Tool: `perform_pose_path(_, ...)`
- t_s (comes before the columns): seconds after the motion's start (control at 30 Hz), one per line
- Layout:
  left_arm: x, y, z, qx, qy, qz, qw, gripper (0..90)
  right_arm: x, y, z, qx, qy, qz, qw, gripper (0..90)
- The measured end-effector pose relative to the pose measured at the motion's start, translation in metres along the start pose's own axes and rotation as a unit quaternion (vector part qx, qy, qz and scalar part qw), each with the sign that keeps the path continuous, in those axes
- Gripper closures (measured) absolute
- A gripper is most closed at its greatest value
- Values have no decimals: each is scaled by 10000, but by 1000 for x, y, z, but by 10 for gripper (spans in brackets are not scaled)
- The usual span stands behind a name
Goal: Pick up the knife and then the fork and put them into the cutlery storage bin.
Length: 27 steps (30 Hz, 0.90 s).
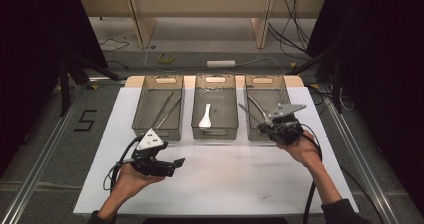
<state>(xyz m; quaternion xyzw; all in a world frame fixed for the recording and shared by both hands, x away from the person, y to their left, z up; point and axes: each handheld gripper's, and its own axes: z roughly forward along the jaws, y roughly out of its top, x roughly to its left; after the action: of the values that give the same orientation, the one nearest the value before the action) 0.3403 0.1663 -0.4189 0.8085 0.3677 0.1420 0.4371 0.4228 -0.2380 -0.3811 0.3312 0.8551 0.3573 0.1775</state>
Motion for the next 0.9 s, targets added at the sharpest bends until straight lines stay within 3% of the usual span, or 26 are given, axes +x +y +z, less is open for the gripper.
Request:
perform_pose_path(0.23,3,-11,-7,-91,131,-31,9999,176,-40,23,0,34,-177,557,9983,879)
perform_pose_path(0.33,4,-13,-8,-140,35,-117,9998,174,-52,32,2,22,-273,696,9972,879)
perform_pose_path(0.47,2,-14,-9,-194,36,-60,9998,170,-67,40,10,69,-389,878,9953,879)
perform_pose_path(0.7,2,-15,-12,-364,78,-54,9993,168,-86,36,30,279,-543,1273,9900,878)
perform_pose_path(0.9,1,-16,-11,-311,53,-38,9995,162,-93,29,43,425,-620,1480,9861,877)
